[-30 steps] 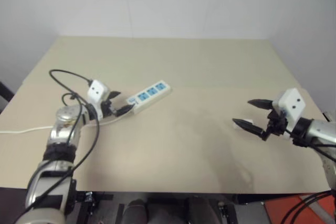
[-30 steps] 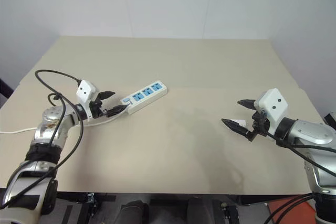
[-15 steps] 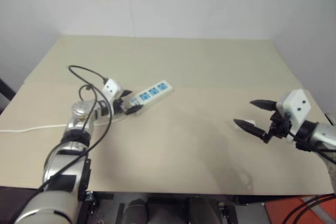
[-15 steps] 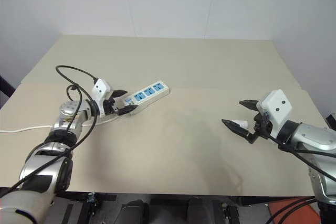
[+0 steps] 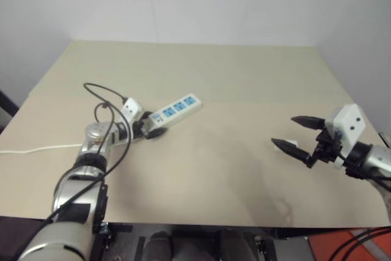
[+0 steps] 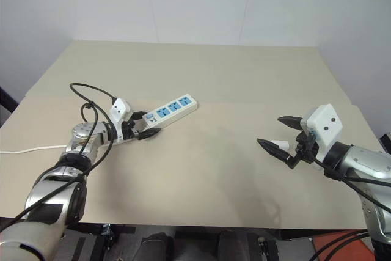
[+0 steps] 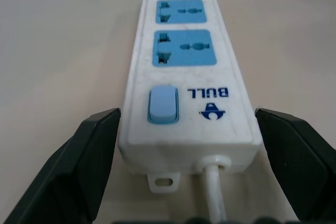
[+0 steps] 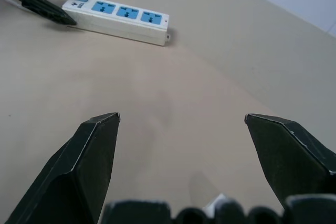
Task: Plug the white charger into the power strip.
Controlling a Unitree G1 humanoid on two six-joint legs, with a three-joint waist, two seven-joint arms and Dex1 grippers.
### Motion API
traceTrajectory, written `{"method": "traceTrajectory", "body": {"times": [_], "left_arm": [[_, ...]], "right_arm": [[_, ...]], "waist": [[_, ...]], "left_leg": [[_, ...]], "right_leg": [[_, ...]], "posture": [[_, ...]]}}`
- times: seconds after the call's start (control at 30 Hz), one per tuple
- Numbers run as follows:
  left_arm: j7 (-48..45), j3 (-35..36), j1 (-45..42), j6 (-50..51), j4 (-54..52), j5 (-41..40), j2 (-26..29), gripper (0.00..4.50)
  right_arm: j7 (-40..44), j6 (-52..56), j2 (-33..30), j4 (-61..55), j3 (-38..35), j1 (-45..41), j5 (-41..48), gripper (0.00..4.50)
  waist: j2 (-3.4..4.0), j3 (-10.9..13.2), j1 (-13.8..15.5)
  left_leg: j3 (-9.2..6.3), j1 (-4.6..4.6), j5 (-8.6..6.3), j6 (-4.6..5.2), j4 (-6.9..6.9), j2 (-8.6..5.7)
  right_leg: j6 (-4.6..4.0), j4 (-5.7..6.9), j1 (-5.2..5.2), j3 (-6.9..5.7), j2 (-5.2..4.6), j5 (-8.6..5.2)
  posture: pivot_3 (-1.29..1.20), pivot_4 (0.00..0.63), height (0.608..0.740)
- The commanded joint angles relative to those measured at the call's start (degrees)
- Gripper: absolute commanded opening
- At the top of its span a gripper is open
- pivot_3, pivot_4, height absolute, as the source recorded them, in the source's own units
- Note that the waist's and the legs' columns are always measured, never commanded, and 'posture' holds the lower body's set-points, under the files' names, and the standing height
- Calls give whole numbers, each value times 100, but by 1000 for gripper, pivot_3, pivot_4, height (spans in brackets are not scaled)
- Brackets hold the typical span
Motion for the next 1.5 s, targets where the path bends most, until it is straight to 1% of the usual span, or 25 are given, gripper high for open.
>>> {"method": "traceTrajectory", "body": {"times": [0.03,0.13,0.2,0.23,0.43,0.63,0.8,0.97,1.13,1.3,1.5], "left_arm": [[37,65,-127,-104,34,21,-13,4478],[140,100,-107,-175,88,9,-54,3932],[142,122,-100,-204,111,-12,-68,3311],[139,128,-97,-215,117,-19,-72,3266],[-43,180,-56,-253,68,-117,-98,3266],[-622,175,-11,-214,-196,-211,-42,3266],[-1275,169,100,0,-764,-403,-35,3266],[-1946,-87,462,376,-1753,-543,-88,3266],[-2276,-396,765,653,-2478,-521,-141,3266],[-2399,-714,968,673,-2826,-412,-161,3266],[-2489,-1047,1037,491,-2874,-271,-213,3266]], "right_arm": [[-59,1,-6,-184,-235,32,86,4500],[-81,2,-10,-191,-236,43,103,4500],[-72,3,-16,-206,-245,74,105,4500],[-69,3,-17,-212,-248,86,106,4500],[-15,-7,-37,-194,-213,143,120,4500],[77,-62,-43,-98,-135,108,93,4500],[137,-108,-33,-19,-107,82,57,4500],[186,-138,-50,24,-121,65,61,4500],[257,-144,-73,60,-157,28,64,4500],[286,-179,-75,89,-198,37,43,4500],[231,-196,-8,22,-204,125,26,4500]], "waist": [[0,0,6],[0,0,18],[0,0,25],[0,0,28],[0,0,35],[0,0,45],[0,0,49],[1,0,45],[1,0,49],[1,0,48],[1,0,49]], "left_leg": [[0,0,0,0,0,0],[0,0,0,0,0,0],[0,1,0,0,0,0],[0,1,0,0,0,0],[0,0,0,0,0,0],[0,-1,0,0,0,-1],[0,-3,0,0,1,-1],[0,-4,0,0,2,-1],[0,-3,0,0,4,0],[0,-3,0,0,8,-1],[-1,-3,0,0,7,-1]], "right_leg": [[0,0,0,0,0,0],[0,0,0,0,0,0],[0,0,0,0,0,0],[0,1,0,0,0,0],[0,0,0,0,0,0],[0,-1,0,0,0,0],[0,-1,0,-1,-1,0],[0,-1,0,0,-1,0],[0,1,0,0,-1,0],[0,2,2,1,-1,1],[0,1,2,1,-1,1]], "posture": [[0,150,740],[0,150,740],[0,150,740],[0,150,740],[0,150,740],[0,150,740],[0,150,740],[0,150,740],[0,150,740],[0,150,740],[0,150,740]]}}
